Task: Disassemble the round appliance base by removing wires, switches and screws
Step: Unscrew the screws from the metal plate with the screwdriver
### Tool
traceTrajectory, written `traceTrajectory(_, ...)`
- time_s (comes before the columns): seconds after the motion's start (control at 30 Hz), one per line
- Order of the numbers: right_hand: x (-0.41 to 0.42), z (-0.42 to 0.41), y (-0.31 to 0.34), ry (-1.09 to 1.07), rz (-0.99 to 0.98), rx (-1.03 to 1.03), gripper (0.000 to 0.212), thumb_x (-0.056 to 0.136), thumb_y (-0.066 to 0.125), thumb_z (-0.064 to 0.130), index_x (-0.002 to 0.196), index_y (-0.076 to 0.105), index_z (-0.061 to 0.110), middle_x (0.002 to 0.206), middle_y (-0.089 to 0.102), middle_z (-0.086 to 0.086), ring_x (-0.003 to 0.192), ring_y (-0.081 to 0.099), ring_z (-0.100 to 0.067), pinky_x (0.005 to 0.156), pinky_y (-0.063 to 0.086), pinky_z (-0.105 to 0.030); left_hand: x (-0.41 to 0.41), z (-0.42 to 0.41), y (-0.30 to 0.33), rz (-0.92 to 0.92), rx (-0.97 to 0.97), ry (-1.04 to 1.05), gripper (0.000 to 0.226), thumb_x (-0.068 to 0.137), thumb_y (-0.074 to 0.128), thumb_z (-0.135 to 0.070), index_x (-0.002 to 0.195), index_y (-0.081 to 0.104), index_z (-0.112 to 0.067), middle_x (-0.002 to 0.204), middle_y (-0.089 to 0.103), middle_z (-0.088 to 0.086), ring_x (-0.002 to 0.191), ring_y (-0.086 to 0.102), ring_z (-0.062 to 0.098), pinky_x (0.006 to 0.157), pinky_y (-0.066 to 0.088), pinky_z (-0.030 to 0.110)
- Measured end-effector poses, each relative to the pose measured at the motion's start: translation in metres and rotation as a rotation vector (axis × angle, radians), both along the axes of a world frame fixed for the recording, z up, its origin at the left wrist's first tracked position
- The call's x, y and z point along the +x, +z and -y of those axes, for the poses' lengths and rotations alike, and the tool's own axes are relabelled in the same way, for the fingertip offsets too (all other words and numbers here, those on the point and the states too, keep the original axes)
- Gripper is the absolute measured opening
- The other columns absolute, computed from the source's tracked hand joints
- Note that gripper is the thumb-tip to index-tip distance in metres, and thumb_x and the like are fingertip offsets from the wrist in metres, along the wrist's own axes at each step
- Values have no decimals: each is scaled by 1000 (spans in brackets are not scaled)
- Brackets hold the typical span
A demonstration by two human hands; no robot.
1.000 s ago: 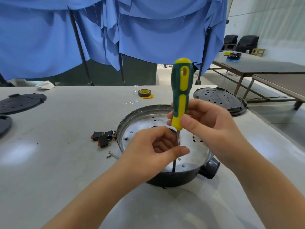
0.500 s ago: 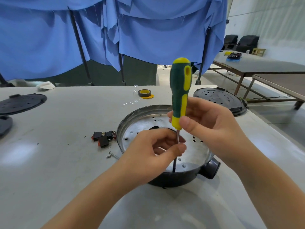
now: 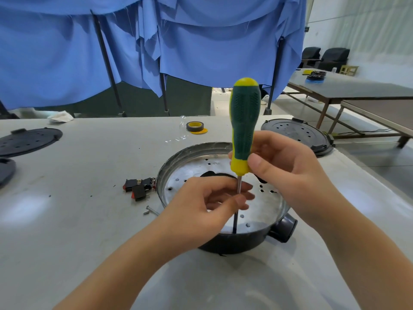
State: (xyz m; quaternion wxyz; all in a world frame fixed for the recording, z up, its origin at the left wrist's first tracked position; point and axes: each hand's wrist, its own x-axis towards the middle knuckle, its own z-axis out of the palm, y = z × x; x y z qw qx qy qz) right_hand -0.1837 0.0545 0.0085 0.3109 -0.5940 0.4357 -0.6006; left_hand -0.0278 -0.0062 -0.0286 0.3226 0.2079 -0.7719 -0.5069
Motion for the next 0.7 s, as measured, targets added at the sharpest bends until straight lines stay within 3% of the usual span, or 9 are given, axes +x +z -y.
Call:
traceTrajectory(0.1, 0, -1, 0, 64, 7, 34, 26, 90, 52, 7, 111, 63, 15, 100, 74, -2, 99, 69, -16, 82, 52, -21, 0, 1, 0, -25, 52, 21, 13, 83, 69, -5, 84, 73, -17, 79, 76, 1, 74, 74, 17, 73, 58, 25)
traceTrajectory(0.27, 6, -2, 2, -1, -71, 21, 28, 69, 76, 24, 96, 71, 22, 91, 72, -6, 84, 68, -11, 75, 55, -20, -5, 0, -2, -30, -54, 113, 19, 64, 86, -17, 66, 67, -14, 58, 65, -7, 54, 62, 8, 55, 47, 16)
traceTrajectory(0.33, 5, -2, 2, 2, -45, 12, 31, 68, 71, 20, 98, 70, 16, 92, 73, -10, 82, 69, -12, 75, 56, -22, -4, 0, -1, -8, -86, 103, 16, 69, 84, -20, 72, 68, -16, 62, 67, -7, 57, 64, 7, 58, 49, 18)
traceTrajectory(0.4, 2, -3, 3, 41, -32, 17, 32, 76, 64, 14, 108, 65, 15, 97, 73, -8, 88, 71, -14, 75, 56, -22, -1, 0, 0, 10, -61, 38, 7, 79, 73, -17, 86, 72, -18, 78, 74, -5, 71, 71, 9, 70, 56, 21)
traceTrajectory(0.47, -1, -4, 4, 90, -21, 43, 33, 84, 55, 9, 117, 60, 14, 101, 73, -6, 96, 70, -16, 78, 56, -23, 2, 1, 1, 19, -22, -17, 14, 85, 64, -10, 97, 71, -15, 88, 76, -3, 80, 73, 12, 78, 57, 23)
traceTrajectory(0.57, -1, -4, 4, 98, -42, 68, 34, 85, 59, 13, 119, 60, 20, 102, 73, 1, 99, 68, -11, 80, 53, -19, 2, 0, 2, -2, 15, 7, 11, 82, 70, -3, 87, 72, -13, 79, 76, 1, 75, 74, 17, 76, 59, 27)
traceTrajectory(0.7, 4, -3, 4, -22, -111, 19, 40, 69, 72, 23, 108, 65, 24, 82, 69, 2, 82, 67, -9, 74, 55, -19, -2, 0, 0, -13, -34, 80, 17, 70, 81, -8, 73, 69, -19, 68, 72, -3, 66, 71, 13, 66, 55, 20)
